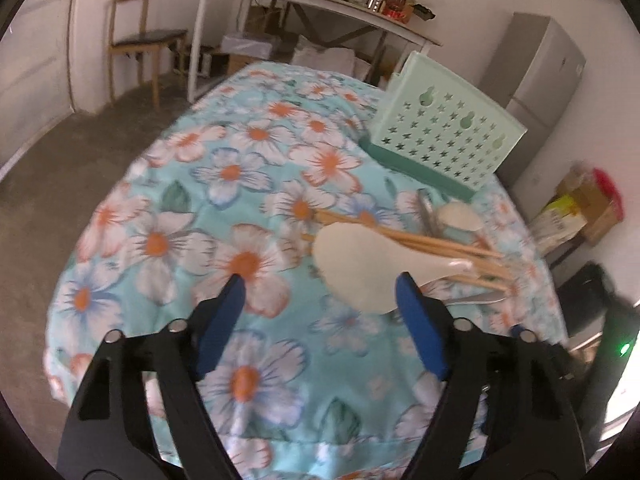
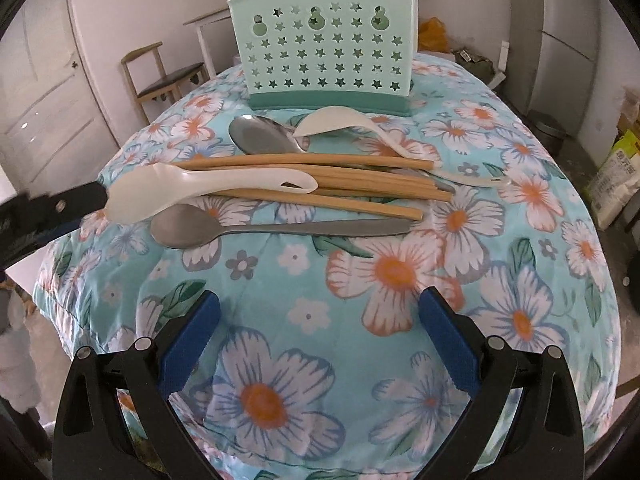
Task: Organize utensils
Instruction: 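Reach the left tool to the white rice paddle and close on it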
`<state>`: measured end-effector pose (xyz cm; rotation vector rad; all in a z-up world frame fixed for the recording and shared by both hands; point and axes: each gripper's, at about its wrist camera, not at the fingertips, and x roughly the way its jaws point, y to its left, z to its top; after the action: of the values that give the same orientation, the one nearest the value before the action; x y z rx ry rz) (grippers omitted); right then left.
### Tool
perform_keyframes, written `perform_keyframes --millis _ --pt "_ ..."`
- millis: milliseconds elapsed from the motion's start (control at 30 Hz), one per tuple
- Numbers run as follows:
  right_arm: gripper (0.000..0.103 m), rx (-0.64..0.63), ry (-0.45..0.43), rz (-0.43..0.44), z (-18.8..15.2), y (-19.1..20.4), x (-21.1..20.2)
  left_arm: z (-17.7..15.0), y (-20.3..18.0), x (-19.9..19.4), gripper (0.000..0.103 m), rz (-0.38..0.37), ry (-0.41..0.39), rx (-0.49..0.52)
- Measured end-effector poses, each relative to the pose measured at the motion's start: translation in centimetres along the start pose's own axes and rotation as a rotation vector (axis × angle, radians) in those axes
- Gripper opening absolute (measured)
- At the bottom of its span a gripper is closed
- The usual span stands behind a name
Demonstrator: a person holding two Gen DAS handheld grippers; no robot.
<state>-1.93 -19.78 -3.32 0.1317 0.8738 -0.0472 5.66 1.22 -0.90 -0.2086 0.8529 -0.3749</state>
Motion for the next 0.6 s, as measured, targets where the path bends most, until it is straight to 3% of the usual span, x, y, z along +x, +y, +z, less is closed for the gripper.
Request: perform_keyframes --millis 133,267,600 --pt "0.097 -0.01 -0.007 0.02 0.1 -0.2 0.1 0.3 1.1 1.5 0.05 -0.098 0.052 -0.114" --pt "0.097 -0.016 -0.019 0.036 0.0 -0.3 0.0 0.3 2.6 2.6 0.039 -0.165 0.082 -0.223" --pt "0.097 -0.037 -0.026 0.055 -0.1 -0.6 -0.1 0.4 4.6 4.3 0.01 -0.284 0.104 -0.371"
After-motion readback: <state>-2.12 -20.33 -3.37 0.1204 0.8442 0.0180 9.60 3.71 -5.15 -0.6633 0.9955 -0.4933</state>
